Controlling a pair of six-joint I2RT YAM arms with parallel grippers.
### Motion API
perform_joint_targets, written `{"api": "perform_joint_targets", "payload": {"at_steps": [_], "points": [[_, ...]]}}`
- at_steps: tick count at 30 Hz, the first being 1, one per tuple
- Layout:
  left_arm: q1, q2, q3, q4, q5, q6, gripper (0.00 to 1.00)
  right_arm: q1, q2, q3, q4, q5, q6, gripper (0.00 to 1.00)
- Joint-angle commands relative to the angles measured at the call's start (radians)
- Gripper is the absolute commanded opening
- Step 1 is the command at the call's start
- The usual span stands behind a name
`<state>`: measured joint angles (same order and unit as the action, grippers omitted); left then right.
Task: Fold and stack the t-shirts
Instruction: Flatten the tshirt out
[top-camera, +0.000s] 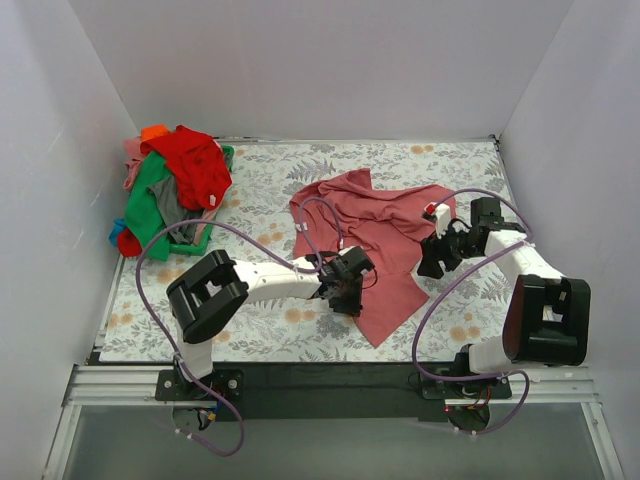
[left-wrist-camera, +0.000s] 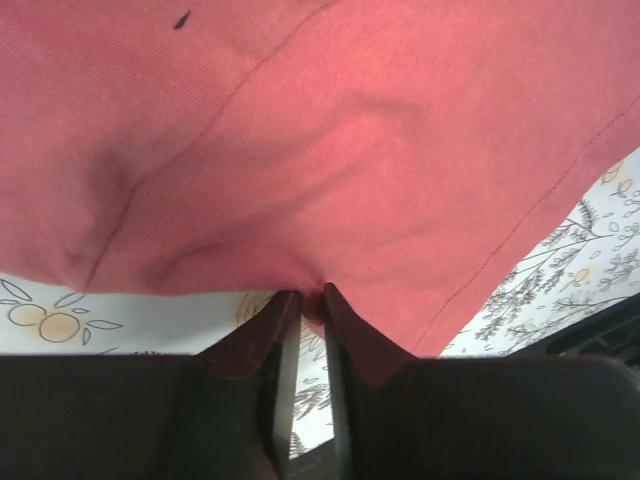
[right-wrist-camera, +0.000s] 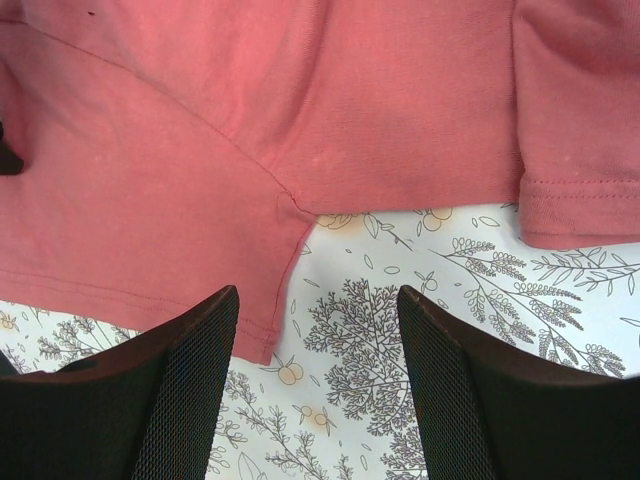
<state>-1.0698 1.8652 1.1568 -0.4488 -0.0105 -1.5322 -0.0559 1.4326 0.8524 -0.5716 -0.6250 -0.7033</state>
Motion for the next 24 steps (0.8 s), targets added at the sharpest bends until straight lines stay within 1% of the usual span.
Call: {"api": "perform_joint_targets", "payload": {"at_steps": [1,2,3,4,7,8,9,11,13,18,24], "points": [[-0.007,0.098,-0.081,-0.096,-0.091,0.024,0.13,-0.005,-0.029,-0.012,0.013,-0.032,-0.001,0.71],[-0.007,0.091,-0.089,-0.096,-0.088,0.024,0.09,-0.007,-0.031,-0.012,0.012,-0.031,-0.001,0.71],[-0.009,0.072,-0.097,-0.096,-0.083,0.026,0.02,-0.007,-0.031,-0.012,0.013,-0.030,-0.001,0.71],[-0.007,0.059,-0.109,-0.093,-0.077,0.024,0.00,-0.009,-0.032,-0.013,0.013,-0.028,-0.004,0.71],[-0.009,-0.007,-0.164,-0.097,-0.028,0.024,0.00,-0.010,-0.035,-0.013,0.013,-0.021,-0.007,0.71],[-0.010,-0.029,-0.207,-0.099,0.006,0.020,0.00,-0.010,-0.037,-0.013,0.013,-0.019,-0.007,0.71],[-0.010,-0.055,-0.229,-0.099,0.009,0.006,0.00,-0.009,-0.037,-0.013,0.012,-0.013,-0.009,0.71],[-0.012,-0.139,-0.300,-0.102,0.082,-0.011,0.00,-0.010,-0.043,-0.015,0.013,-0.007,-0.010,0.71],[-0.012,-0.228,-0.344,-0.105,0.110,-0.035,0.00,-0.013,-0.049,-0.016,0.015,-0.001,-0.010,0.71],[-0.012,-0.349,-0.430,-0.119,0.190,-0.068,0.00,-0.016,-0.058,-0.013,0.019,0.028,-0.012,0.71],[-0.010,-0.434,-0.491,-0.146,0.198,-0.091,0.00,-0.016,-0.041,0.036,0.021,0.108,-0.021,0.71]]}}
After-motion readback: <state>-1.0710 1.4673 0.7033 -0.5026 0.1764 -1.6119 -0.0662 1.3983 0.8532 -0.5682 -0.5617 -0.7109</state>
